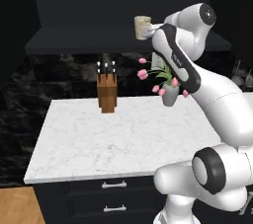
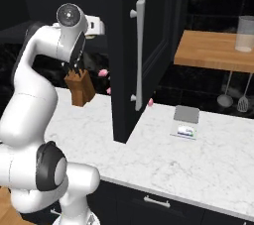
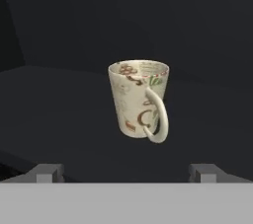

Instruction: Gather all objects into one cabinet and sort the glasses and bowls to opposite sides.

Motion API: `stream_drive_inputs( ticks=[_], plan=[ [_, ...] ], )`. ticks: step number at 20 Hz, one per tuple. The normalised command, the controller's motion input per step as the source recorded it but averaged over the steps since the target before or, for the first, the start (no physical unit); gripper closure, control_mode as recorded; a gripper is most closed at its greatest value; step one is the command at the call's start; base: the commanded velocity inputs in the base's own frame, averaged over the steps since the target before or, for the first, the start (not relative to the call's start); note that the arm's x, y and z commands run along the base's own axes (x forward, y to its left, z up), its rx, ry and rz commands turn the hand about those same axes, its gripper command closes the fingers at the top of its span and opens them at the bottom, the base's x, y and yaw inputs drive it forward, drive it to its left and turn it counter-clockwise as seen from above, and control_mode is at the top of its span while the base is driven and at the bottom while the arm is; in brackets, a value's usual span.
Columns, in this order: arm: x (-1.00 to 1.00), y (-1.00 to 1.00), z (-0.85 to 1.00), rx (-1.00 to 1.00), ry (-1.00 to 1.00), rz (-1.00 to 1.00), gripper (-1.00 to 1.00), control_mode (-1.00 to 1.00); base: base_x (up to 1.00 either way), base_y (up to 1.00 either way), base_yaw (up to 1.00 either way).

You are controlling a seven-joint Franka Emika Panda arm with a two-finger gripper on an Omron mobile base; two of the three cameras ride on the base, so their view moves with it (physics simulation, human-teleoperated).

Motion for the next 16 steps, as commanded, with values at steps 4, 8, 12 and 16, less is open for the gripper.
stream_drive_inputs(
  ticks=[4, 8, 12, 16],
  plan=[
    [0.7, 0.0, 0.0, 0.03, 0.0, 0.0, -1.0, -1.0, 0.0, 0.0, 0.0],
    [0.41, -0.13, 0.0, 0.0, 0.02, 0.03, -1.0, -1.0, 0.0, 0.0, 0.0],
    [0.1, -0.07, 0.0, 0.0, 0.04, 0.06, -1.0, -1.0, 0.0, 0.0, 0.0],
    [0.09, 0.0, 0.0, 0.0, 0.02, 0.09, -1.0, -1.0, 0.0, 0.0, 0.0]
  ],
)
